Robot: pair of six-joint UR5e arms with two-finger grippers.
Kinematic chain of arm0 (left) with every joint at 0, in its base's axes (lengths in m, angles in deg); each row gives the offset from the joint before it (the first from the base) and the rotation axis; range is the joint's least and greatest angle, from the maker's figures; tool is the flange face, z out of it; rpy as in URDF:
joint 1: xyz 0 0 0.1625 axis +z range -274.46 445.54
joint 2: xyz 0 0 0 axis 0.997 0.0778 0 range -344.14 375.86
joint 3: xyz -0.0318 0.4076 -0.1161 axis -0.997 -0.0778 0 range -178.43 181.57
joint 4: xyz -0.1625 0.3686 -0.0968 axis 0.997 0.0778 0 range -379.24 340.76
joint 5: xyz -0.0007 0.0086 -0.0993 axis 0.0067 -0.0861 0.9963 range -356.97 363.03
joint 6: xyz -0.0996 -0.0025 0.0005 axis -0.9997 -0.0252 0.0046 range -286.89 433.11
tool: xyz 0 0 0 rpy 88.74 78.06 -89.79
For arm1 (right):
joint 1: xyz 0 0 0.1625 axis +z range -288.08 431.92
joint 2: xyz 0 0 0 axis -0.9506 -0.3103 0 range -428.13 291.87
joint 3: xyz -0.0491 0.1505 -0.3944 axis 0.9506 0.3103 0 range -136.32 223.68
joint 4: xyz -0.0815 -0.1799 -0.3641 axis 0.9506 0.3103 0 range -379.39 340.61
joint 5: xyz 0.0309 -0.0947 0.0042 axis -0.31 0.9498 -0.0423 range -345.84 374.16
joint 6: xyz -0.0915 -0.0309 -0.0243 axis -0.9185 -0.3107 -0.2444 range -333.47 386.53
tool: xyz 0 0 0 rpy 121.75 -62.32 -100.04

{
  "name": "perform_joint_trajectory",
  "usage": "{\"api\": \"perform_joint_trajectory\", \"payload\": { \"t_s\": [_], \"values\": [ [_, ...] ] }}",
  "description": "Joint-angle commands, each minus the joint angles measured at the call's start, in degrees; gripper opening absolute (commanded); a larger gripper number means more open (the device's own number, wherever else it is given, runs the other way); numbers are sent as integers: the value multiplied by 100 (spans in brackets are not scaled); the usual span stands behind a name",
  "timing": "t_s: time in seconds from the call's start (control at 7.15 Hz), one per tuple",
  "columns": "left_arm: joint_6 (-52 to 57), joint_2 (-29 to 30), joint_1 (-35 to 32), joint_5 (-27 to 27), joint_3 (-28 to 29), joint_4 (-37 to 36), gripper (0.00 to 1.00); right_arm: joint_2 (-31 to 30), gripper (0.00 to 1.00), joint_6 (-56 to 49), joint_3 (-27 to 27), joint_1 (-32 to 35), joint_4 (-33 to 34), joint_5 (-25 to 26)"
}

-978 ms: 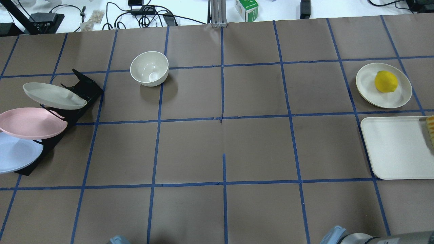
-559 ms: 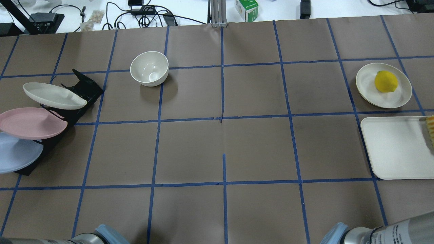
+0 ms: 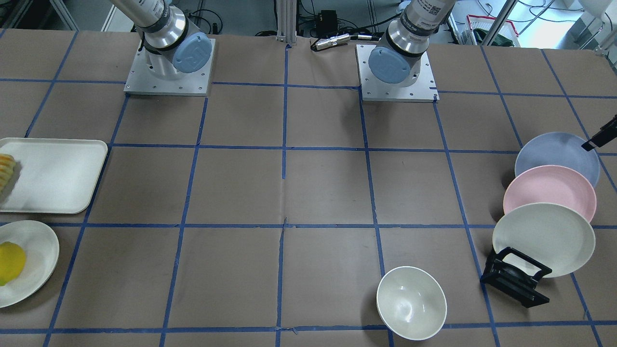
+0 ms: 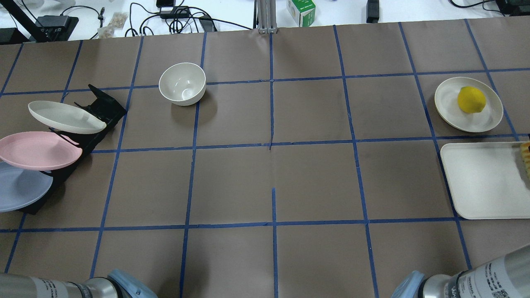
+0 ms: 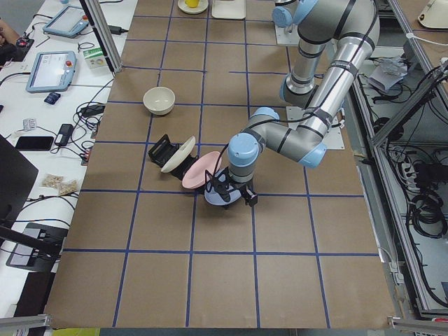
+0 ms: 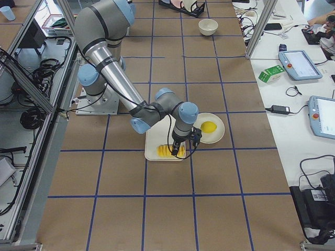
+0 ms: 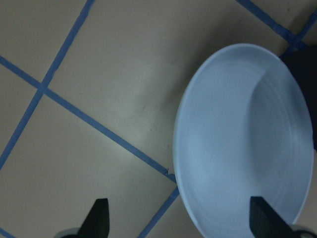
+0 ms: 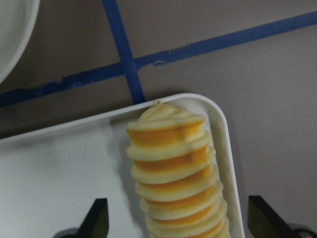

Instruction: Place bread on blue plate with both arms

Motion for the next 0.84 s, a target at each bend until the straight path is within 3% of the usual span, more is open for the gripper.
{"api": "perform_joint_trajectory", "payload": {
  "t_s": [0.0,0.14,0.28,0.42,0.56,0.7],
  "values": [
    [-15,125,7,159,-6,-70,88,247,100,62,26,0,45,102],
    [-6,151,7,151,-14,-70,73,265,100,71,18,0,45,129],
    [29,151,7,116,-23,-70,46,291,100,62,18,0,45,138],
    [29,160,7,142,-41,-61,42,344,97,62,18,0,45,138],
    [12,203,7,151,-50,-61,33,362,83,62,18,0,45,138],
    [29,230,16,159,-50,-70,13,379,33,79,0,0,37,182]
  ]
}}
